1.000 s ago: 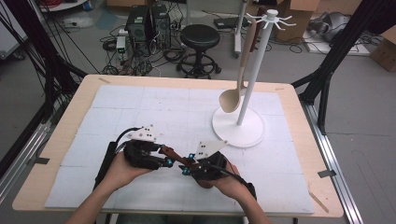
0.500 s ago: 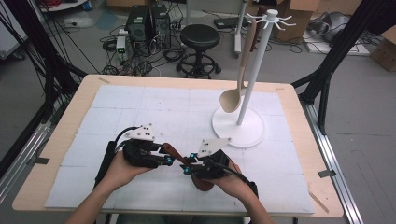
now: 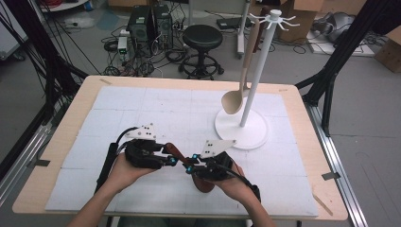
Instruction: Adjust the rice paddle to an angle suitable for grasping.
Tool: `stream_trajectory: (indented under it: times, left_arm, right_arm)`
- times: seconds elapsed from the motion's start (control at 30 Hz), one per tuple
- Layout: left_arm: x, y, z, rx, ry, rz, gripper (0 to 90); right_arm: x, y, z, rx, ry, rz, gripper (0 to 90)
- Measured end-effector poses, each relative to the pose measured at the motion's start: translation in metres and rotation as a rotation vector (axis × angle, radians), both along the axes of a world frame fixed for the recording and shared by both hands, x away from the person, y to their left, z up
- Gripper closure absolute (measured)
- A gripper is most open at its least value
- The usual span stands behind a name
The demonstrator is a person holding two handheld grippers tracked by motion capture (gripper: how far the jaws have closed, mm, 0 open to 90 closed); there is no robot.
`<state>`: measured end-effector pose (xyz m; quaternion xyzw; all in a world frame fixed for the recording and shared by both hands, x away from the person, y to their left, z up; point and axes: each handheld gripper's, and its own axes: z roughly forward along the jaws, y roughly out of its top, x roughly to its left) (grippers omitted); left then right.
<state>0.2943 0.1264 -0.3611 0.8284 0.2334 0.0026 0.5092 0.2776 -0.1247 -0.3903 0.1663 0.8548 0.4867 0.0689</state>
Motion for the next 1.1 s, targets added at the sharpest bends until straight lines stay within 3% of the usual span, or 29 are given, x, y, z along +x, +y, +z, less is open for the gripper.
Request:
stream_trajectory:
  times: [0.17, 0.23, 0.47, 0.6, 0.7, 0.8, 0.93, 1.1]
  left_arm:
    - [-0.001, -0.002, 0.007, -0.002, -0.013, -0.018, 65.2]
    - [-0.002, -0.002, 0.010, -0.025, -0.003, -0.032, 66.6]
    - [-0.006, -0.005, 0.019, -0.067, -0.012, -0.117, 75.8]
    - [-0.008, -0.007, 0.024, -0.041, -0.038, -0.140, 76.8]
    - [-0.009, -0.008, 0.025, -0.045, -0.042, -0.148, 76.8]
    - [-0.009, -0.007, 0.026, -0.036, -0.052, -0.131, 69.9]
    - [-0.010, -0.001, 0.026, -0.030, -0.073, -0.116, 63.9]
    - [-0.011, 0.010, 0.024, -0.022, -0.089, -0.077, 58.7]
  right_arm:
    - [-0.002, 0.003, 0.002, 0.027, -0.003, -0.003, 76.9]
    - [-0.002, 0.002, 0.004, 0.040, 0.003, 0.003, 76.8]
    - [0.000, -0.004, 0.009, 0.074, 0.035, 0.076, 72.1]
    - [0.004, -0.007, 0.008, 0.084, 0.064, 0.104, 72.0]
    - [0.003, -0.007, 0.009, 0.083, 0.051, 0.114, 73.6]
    - [0.001, -0.006, 0.009, 0.079, 0.045, 0.133, 77.2]
    - [0.002, -0.009, 0.010, 0.087, 0.047, 0.096, 77.7]
    - [0.006, -0.026, 0.012, 0.139, 0.054, 0.020, 77.9]
